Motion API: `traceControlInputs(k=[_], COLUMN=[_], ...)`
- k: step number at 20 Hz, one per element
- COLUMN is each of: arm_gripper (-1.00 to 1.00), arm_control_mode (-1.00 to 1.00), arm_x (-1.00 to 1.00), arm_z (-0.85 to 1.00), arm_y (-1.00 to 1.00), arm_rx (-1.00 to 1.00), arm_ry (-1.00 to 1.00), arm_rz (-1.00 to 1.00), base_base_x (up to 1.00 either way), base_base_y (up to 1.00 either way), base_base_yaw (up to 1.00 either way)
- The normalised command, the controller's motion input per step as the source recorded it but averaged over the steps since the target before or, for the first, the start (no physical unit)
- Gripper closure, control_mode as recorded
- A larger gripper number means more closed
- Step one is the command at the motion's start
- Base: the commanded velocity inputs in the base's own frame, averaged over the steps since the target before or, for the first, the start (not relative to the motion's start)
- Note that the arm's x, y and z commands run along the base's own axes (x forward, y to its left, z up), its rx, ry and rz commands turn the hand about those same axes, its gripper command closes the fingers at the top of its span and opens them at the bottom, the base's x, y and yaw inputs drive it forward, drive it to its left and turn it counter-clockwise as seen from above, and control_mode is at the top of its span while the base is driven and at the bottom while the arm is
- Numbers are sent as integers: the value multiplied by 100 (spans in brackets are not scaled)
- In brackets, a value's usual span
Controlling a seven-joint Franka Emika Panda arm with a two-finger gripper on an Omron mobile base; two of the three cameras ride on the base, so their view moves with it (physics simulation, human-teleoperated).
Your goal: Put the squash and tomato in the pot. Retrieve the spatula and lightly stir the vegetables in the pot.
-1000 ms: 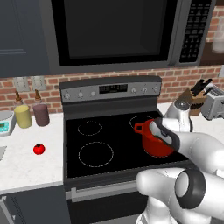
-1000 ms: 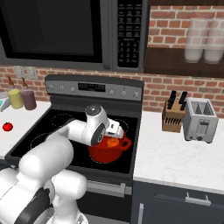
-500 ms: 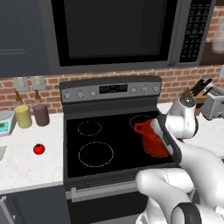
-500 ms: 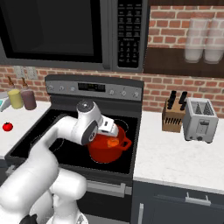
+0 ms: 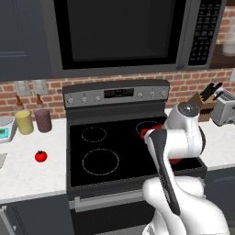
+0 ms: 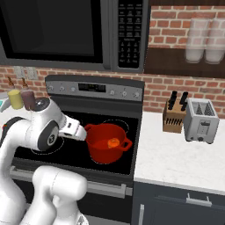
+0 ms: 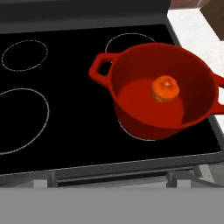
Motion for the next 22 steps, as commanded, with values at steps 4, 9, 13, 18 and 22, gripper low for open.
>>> traceControlInputs(k=[4, 9, 13, 18, 22], arm_gripper=[-100, -100, -100, -100, -100], arm_control_mode=[-100, -100, -100, -100, -100], arm_x=[-49, -6, 23, 64, 66], arm_z=[74, 15, -25, -38, -26], arm_y=[100, 100, 100, 100, 100], arm_rx=[1, 5, 5, 0, 0], arm_ry=[-2, 7, 12, 2, 0], arm_rz=[0, 2, 22, 36, 47], base_base_x=[0, 0, 0, 0, 0], base_base_y=[0, 0, 0, 0, 0], base_base_yaw=[0, 0, 0, 0, 0])
